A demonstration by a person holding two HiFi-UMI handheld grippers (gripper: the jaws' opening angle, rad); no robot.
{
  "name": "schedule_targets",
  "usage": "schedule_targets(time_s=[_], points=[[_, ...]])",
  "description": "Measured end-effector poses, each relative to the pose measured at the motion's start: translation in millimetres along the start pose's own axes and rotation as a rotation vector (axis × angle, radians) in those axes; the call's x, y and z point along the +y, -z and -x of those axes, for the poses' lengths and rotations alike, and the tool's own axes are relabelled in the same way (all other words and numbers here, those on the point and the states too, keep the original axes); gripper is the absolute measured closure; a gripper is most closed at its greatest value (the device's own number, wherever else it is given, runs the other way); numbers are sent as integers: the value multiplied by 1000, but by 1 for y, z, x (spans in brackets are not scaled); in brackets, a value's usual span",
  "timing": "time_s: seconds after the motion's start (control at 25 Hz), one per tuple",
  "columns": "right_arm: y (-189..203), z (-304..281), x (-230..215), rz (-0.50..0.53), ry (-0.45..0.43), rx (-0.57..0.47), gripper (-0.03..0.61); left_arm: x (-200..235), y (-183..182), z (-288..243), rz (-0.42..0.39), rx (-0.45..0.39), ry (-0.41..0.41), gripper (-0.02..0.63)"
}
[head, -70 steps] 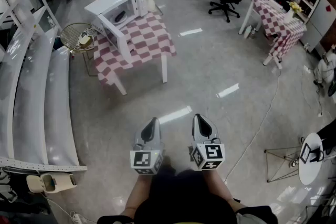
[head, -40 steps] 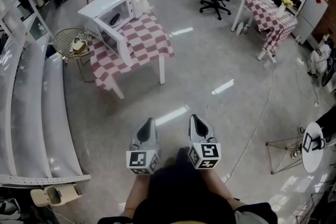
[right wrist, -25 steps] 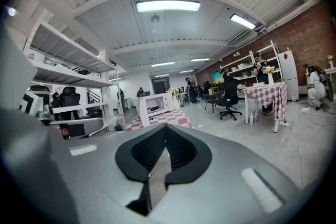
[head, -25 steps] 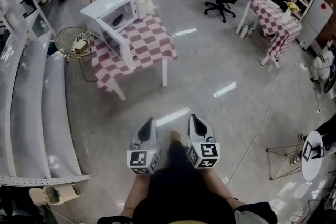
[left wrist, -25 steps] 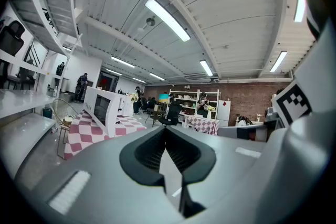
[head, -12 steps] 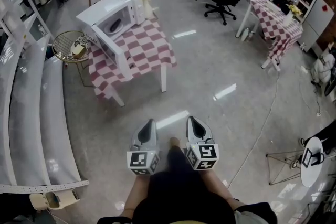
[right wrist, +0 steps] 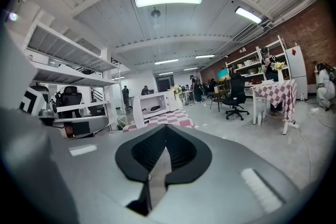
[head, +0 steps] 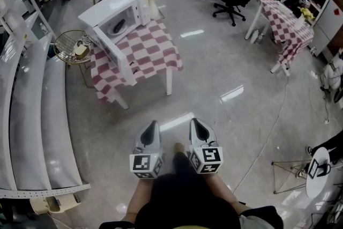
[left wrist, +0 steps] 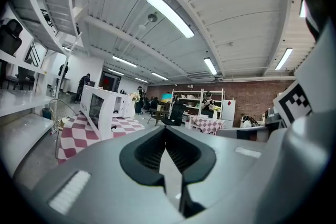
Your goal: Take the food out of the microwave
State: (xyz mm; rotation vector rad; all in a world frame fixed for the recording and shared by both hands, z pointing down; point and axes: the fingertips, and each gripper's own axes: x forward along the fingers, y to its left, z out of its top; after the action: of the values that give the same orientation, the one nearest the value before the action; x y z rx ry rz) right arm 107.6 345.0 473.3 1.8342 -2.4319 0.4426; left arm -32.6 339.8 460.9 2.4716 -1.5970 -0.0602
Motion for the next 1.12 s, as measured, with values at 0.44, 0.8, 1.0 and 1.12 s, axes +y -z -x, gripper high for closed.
schedule_targets(time_s=[0.44, 0.8, 1.0, 1.12], points=[[-4, -44, -8, 7, -29, 29, 578, 19, -1, -37, -5, 5, -26, 604], [-11, -86, -18, 8, -58, 49, 577, 34, -9, -71, -10, 2, -57, 604], [-12, -102, -28, 4, -63, 59, 578, 37, -6, -88, -16, 9, -64, 604], [-12, -111, -34, 2, -70, 63, 578, 38, -4, -99, -18, 11, -68, 604]])
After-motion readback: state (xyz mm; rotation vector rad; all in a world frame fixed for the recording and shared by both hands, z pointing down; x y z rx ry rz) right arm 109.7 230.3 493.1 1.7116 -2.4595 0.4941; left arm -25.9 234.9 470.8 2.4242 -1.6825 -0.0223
